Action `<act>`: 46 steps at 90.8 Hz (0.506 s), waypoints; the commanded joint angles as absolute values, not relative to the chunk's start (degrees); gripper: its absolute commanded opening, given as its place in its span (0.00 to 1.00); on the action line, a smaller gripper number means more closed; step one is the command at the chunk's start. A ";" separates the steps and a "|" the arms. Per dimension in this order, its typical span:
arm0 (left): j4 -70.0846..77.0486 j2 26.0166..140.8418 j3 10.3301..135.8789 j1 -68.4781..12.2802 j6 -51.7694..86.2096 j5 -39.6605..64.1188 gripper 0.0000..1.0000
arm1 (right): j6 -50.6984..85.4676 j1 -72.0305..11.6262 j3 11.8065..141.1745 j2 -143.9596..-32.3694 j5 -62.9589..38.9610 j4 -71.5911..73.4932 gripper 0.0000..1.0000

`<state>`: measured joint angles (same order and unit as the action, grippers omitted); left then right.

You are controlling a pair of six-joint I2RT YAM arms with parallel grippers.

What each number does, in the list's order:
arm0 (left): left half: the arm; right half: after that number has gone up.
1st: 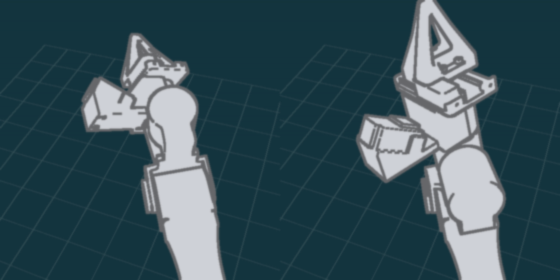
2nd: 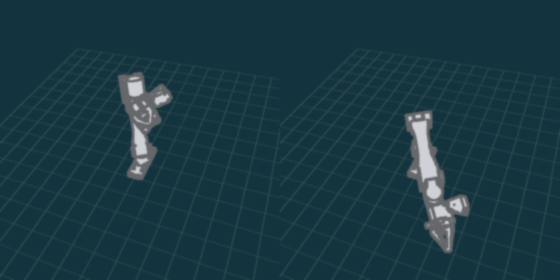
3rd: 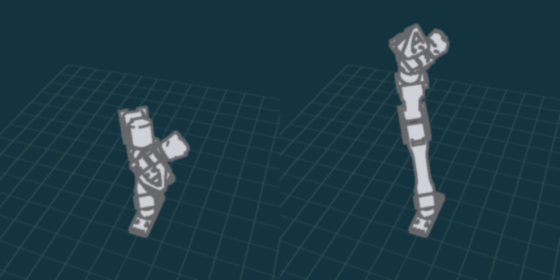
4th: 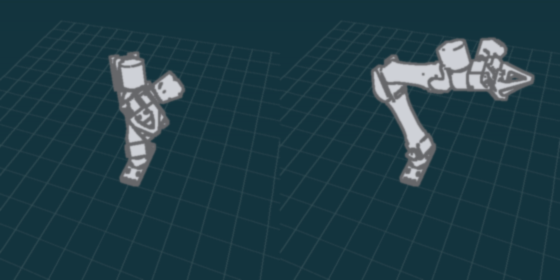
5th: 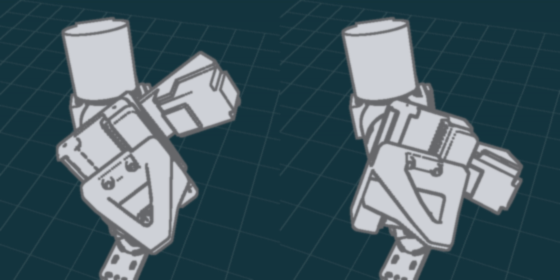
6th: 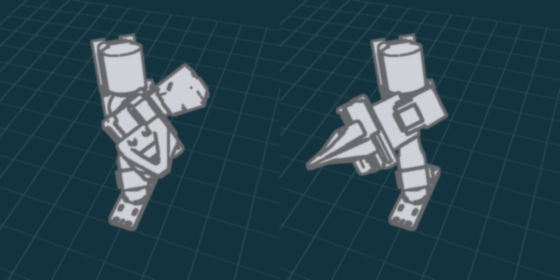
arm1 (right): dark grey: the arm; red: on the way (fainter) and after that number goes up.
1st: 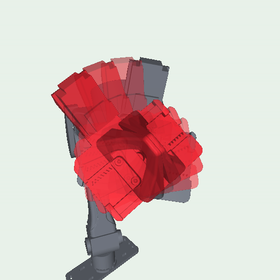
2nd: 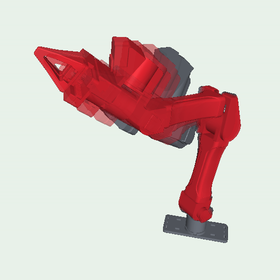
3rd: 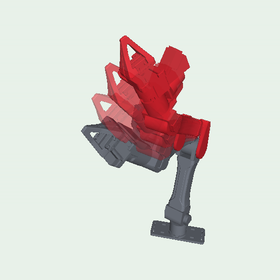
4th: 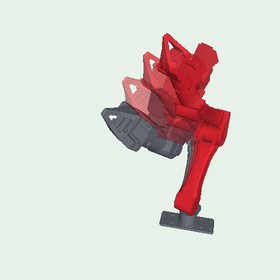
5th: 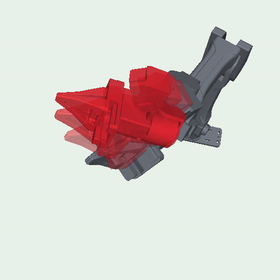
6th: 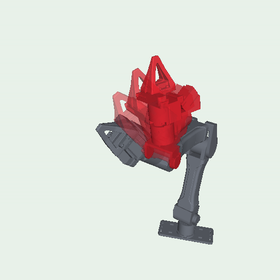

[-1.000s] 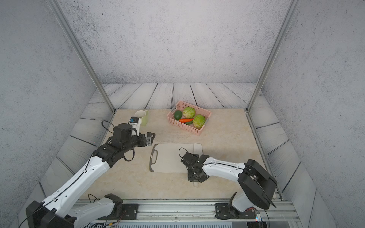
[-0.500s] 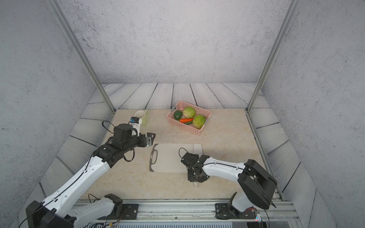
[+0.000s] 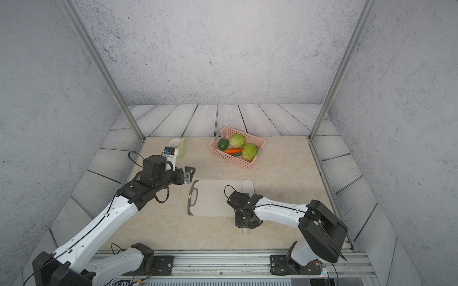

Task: Align the knife with the edge of the cutting board
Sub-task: Adjust the knife at the edge of the cutting board.

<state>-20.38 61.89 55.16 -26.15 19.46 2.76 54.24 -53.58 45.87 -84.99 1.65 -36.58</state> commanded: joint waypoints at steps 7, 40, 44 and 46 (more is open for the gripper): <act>-20.81 61.39 56.79 -26.53 18.78 2.20 0.98 | 54.93 -53.88 44.92 -84.72 2.12 -37.13 0.36; -20.80 61.39 56.91 -26.65 18.72 2.13 0.98 | 55.35 -53.88 44.65 -84.68 1.93 -36.69 0.34; -20.76 61.36 56.87 -26.63 18.72 2.12 0.98 | 55.36 -53.88 44.63 -84.72 2.02 -36.70 0.34; -20.81 61.42 56.87 -26.63 18.72 2.11 0.98 | 55.37 -53.90 44.64 -84.72 2.02 -36.68 0.34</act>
